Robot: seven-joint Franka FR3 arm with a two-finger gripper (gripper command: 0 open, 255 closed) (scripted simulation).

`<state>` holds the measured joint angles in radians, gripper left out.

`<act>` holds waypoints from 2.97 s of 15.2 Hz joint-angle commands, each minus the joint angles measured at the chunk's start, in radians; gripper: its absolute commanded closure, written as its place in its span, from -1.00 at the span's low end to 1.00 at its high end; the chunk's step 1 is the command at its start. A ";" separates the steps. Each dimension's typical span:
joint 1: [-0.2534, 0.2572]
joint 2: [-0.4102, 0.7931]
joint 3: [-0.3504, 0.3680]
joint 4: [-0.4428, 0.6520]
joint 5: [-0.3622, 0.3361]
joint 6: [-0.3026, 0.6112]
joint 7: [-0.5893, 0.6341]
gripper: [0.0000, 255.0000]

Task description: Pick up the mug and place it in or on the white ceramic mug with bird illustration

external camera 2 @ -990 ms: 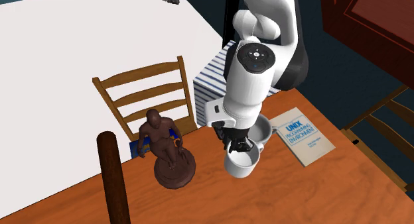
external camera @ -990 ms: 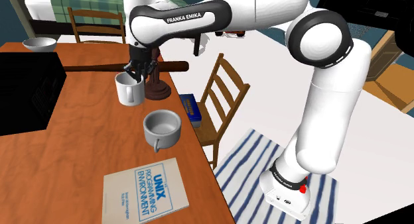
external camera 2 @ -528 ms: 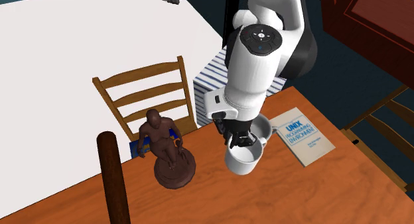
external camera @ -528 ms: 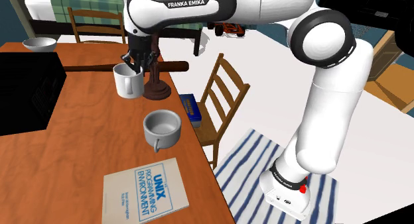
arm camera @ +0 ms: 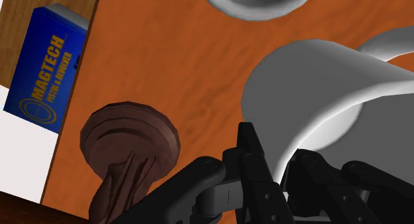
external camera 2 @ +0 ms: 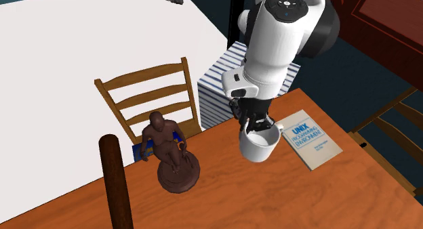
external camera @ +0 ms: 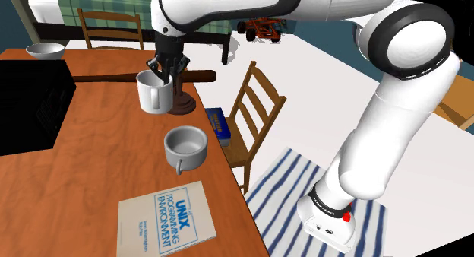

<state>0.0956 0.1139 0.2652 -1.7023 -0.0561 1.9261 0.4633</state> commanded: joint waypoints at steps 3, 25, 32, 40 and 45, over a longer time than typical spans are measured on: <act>0.003 -0.159 0.009 -0.181 0.042 0.028 0.004 1.00; 0.032 -0.354 0.031 -0.577 0.103 0.235 0.023 1.00; 0.032 -0.346 0.033 -0.594 0.101 0.260 0.025 1.00; 0.033 -0.347 0.034 -0.593 0.102 0.258 0.026 -1.00; 0.035 -0.400 0.023 -0.517 0.114 0.130 0.015 -1.00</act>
<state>0.1282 -0.2681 0.2900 -2.2313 0.0530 2.0878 0.4795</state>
